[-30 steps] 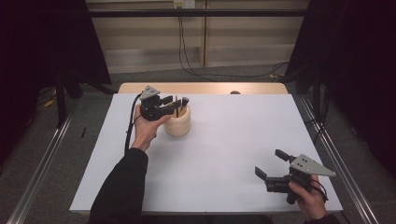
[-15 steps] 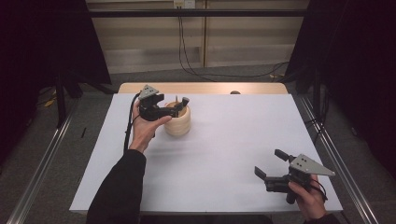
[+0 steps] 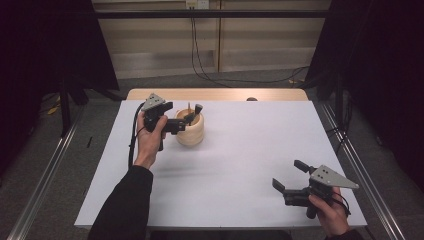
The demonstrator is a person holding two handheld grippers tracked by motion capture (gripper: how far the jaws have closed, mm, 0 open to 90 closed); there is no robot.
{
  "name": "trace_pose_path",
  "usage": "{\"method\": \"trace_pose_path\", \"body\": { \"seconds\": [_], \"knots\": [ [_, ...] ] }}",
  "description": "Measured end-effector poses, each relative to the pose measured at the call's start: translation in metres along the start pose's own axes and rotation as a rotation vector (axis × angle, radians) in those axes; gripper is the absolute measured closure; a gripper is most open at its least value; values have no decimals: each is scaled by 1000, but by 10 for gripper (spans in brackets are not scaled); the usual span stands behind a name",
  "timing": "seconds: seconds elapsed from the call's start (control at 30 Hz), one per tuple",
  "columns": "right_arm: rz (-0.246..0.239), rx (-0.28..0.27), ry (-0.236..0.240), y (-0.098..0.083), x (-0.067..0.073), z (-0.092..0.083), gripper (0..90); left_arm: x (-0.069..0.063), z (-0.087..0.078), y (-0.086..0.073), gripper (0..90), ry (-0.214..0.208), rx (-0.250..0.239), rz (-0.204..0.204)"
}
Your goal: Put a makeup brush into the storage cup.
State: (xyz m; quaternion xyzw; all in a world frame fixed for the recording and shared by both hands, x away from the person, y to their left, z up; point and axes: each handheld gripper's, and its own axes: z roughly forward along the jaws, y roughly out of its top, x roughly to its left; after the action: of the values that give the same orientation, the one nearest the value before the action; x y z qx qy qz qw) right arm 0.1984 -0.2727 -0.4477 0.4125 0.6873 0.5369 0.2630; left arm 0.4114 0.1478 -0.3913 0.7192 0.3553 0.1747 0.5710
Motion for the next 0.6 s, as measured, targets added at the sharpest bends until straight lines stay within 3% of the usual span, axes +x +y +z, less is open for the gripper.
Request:
{"method": "trace_pose_path", "body": {
  "seconds": [0.1, 0.23, 0.37, 0.6],
  "knots": [
    [3, -3, -9, 0, 0, 0, 4, -2, -3, 0, 24, 1, 5, 15],
    [2, -6, -10, 0, 0, -1, 4, -6, -8, 2, 24, -22, 15, 4],
    [3, -6, -11, 0, 0, -1, 4, -12, -16, 1, 23, -33, -14, -27],
    [5, -8, -12, 1, -1, -2, 4, -25, -30, 3, 23, -5, -23, 30]
  ]
}}
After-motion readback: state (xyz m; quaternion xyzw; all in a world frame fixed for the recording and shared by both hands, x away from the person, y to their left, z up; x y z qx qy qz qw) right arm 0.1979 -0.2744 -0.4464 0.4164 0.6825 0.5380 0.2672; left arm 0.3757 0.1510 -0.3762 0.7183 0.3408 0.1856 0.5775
